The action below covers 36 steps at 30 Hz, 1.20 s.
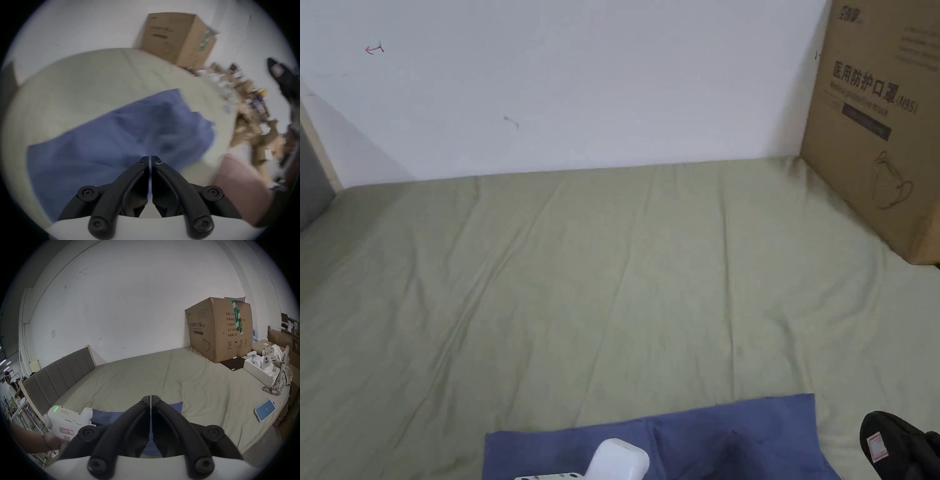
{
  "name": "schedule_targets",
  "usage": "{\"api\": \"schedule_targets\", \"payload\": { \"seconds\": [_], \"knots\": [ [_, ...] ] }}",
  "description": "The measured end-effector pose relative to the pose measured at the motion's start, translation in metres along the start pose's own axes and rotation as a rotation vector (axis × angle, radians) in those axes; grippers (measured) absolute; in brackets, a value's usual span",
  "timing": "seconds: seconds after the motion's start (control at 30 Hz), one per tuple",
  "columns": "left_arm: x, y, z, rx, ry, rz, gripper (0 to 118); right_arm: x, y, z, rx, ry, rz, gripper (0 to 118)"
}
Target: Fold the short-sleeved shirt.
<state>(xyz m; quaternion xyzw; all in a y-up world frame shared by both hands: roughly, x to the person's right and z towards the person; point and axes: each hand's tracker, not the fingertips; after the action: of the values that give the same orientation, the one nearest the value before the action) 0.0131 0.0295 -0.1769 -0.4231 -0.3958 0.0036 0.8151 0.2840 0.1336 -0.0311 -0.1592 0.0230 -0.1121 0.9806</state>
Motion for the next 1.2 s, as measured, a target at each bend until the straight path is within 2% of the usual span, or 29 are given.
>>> {"api": "schedule_targets", "payload": {
  "seconds": [0.07,0.1,0.2,0.33,0.37,0.4,0.43,0.5,0.53,0.57,0.63,0.73,0.87,0.97,1.07,1.1,1.13,1.17,1.2],
  "knots": [
    [-0.012,0.000,0.013,-0.034,-0.248,0.118,4,-0.002,0.000,-0.001,-0.004,0.008,-0.005,1],
    [-0.019,-0.001,0.021,-0.033,-0.279,0.167,4,-0.003,0.000,-0.001,-0.007,0.011,-0.006,1],
    [-0.046,-0.002,0.058,0.047,-0.167,0.214,4,-0.008,0.001,-0.001,-0.012,0.021,0.001,1],
    [-0.120,-0.020,0.116,0.210,-0.154,0.475,6,-0.012,0.003,-0.001,-0.011,0.021,0.028,1],
    [-0.138,-0.027,0.129,0.245,-0.160,0.536,13,-0.013,0.004,-0.002,-0.013,0.022,0.032,1],
    [-0.154,-0.035,0.140,0.254,-0.162,0.582,30,-0.015,0.004,-0.004,-0.015,0.023,0.035,1],
    [-0.165,-0.039,0.148,0.255,-0.180,0.606,54,-0.016,0.004,-0.005,-0.017,0.023,0.036,1],
    [-0.185,-0.053,0.158,0.250,-0.216,0.636,84,-0.019,0.003,-0.009,-0.022,0.025,0.034,1],
    [-0.193,-0.059,0.158,0.237,-0.235,0.651,108,-0.021,0.003,-0.012,-0.030,0.028,0.032,1],
    [-0.197,-0.065,0.153,0.216,-0.258,0.669,118,-0.024,0.003,-0.015,-0.037,0.032,0.032,1],
    [-0.214,-0.077,0.150,0.219,-0.320,0.715,118,-0.029,0.002,-0.019,-0.050,0.038,0.034,1],
    [-0.226,-0.088,0.125,0.200,-0.336,0.818,118,-0.037,0.001,-0.022,-0.048,0.045,0.042,1],
    [-0.244,-0.094,0.076,0.173,-0.531,0.966,118,-0.046,0.001,-0.032,-0.072,0.048,0.070,1],
    [-0.237,-0.087,0.072,0.185,-0.633,0.921,118,-0.051,0.004,-0.035,-0.066,0.067,0.053,1],
    [-0.235,-0.088,0.072,0.137,-0.646,0.847,118,-0.055,0.007,-0.039,-0.071,0.083,0.036,1],
    [-0.237,-0.077,0.046,0.139,-0.624,0.845,114,-0.056,0.008,-0.041,-0.075,0.088,0.036,1],
    [-0.240,-0.080,0.047,0.127,-0.576,0.846,95,-0.056,0.007,-0.042,-0.079,0.089,0.037,1],
    [-0.244,-0.084,0.049,0.099,-0.501,0.859,57,-0.057,0.007,-0.043,-0.082,0.090,0.040,1],
    [-0.250,-0.091,0.049,0.019,-0.349,0.864,9,-0.058,0.006,-0.044,-0.085,0.091,0.042,1]
  ]
}}
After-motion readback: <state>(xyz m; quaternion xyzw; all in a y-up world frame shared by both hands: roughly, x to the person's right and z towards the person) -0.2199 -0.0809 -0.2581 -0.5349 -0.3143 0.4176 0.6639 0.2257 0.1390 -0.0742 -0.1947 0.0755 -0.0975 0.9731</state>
